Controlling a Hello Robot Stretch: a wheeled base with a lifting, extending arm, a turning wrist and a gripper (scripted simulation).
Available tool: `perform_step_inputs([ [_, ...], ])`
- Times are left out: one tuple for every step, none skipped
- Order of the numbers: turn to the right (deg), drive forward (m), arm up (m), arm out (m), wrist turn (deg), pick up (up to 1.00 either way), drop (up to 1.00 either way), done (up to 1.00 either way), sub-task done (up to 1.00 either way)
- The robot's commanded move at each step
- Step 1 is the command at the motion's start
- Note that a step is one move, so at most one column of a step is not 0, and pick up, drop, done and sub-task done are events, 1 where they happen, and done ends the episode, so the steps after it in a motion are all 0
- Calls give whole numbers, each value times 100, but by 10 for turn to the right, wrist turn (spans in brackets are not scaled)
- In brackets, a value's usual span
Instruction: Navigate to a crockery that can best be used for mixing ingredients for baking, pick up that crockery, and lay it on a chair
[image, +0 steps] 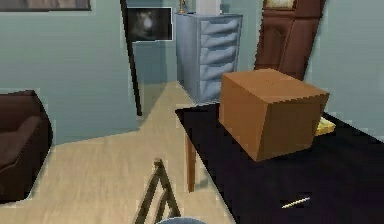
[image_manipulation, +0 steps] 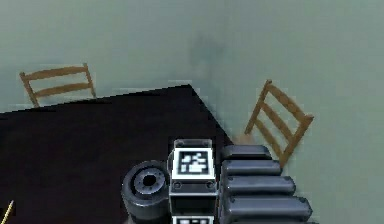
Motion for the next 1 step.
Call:
perform_step_inputs([
  [-450,0,0,0,0,0,0,0,0],
])
